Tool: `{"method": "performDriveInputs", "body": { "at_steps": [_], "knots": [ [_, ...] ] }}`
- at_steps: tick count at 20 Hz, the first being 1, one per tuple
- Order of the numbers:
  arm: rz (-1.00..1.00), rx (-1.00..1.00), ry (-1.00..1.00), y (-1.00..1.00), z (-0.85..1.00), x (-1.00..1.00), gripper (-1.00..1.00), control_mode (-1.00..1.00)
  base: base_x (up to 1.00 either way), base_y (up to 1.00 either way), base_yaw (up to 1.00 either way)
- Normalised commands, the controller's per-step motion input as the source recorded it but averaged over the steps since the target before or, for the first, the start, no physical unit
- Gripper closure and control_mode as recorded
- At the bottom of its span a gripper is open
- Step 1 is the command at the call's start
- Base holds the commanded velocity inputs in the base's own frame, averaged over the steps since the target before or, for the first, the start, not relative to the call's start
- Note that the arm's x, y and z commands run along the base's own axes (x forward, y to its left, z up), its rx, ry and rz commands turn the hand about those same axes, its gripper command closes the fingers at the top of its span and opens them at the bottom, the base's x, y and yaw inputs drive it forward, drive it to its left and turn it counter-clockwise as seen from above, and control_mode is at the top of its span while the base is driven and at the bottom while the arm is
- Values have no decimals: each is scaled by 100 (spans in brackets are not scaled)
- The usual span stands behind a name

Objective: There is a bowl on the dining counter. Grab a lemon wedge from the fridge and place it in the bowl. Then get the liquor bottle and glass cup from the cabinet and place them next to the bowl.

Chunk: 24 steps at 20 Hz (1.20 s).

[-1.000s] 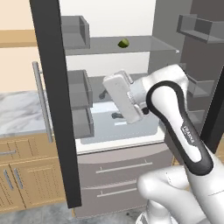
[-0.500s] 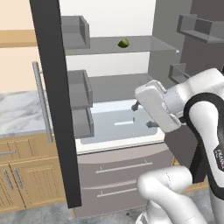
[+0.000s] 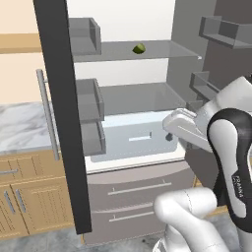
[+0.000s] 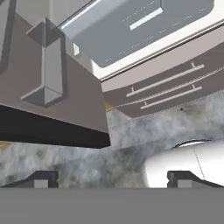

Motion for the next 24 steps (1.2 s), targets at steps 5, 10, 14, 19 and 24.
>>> {"method": "performDriveInputs", "body": {
  "at_steps": [5,10,14,19,24],
  "knots": [
    [10,-20,-6,-35,-21,-10,-100,-100,0,0,0],
    [2,0,-1,-23,-4,-5,-100,-100,0,0,0],
    [0,0,0,0,0,0,-100,-100,0,0,0],
    [0,0,0,0,0,6,-100,100,25,0,0],
    [0,0,0,0,0,0,-100,100,56,0,1]
  ]
}}
